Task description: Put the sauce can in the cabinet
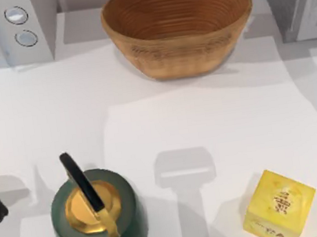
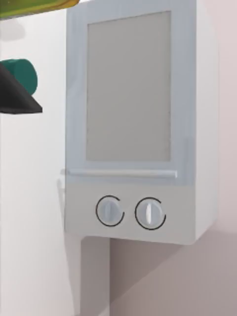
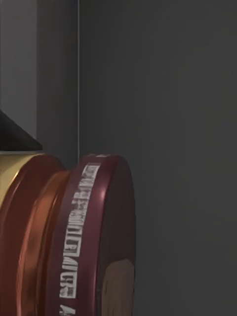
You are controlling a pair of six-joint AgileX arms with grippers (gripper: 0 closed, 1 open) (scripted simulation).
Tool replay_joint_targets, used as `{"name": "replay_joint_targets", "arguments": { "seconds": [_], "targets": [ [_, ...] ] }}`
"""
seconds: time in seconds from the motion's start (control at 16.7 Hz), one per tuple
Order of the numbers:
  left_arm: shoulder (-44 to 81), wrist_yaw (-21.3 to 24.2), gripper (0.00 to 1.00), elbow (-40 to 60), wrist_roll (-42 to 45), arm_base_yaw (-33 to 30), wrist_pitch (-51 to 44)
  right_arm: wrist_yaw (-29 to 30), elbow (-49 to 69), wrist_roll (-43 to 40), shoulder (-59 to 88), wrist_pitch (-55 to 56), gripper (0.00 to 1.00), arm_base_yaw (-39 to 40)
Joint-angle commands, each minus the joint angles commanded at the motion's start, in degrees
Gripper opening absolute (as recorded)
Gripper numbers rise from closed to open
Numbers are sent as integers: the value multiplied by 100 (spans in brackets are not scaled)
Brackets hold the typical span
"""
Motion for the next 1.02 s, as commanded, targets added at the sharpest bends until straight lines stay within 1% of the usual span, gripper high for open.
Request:
{"name": "replay_joint_targets", "arguments": {
  "seconds": [1.02],
  "targets": [
    [0,0,100,0,0,0,0,-322,1839,-22,2169,325,0,-354]
  ]
}}
